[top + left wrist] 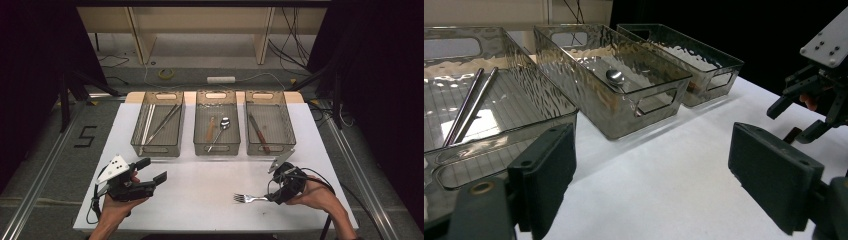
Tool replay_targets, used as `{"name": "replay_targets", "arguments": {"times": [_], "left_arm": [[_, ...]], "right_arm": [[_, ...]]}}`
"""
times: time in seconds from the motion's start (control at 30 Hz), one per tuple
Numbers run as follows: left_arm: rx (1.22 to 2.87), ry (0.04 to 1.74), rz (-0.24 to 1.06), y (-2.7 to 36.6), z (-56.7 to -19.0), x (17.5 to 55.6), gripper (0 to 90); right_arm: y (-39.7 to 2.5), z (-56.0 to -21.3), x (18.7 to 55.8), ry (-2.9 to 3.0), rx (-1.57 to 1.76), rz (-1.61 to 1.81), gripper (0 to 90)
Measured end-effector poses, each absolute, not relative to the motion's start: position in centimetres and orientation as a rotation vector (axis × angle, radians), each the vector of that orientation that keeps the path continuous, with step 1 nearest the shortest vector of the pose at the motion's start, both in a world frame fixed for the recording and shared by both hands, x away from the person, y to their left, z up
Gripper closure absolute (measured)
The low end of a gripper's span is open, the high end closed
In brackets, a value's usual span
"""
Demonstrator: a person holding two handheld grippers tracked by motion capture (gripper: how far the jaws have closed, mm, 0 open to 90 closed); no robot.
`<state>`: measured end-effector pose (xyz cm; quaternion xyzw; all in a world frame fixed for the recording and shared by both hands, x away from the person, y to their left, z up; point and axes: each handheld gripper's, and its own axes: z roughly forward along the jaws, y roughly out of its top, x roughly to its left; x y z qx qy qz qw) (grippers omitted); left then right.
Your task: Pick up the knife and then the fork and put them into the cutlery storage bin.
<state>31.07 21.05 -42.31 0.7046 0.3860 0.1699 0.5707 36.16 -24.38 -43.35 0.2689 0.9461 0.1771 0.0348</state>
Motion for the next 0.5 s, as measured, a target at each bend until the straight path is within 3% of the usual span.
{"name": "replay_targets", "arguments": {"times": [0.5], "left_arm": [[1.657, 0.908, 0.402, 21.0, -42.3, 31.1, 18.6]], "right_arm": [[-24.2, -45.0, 35.7, 2.957, 0.777, 0.401, 44.5]]}}
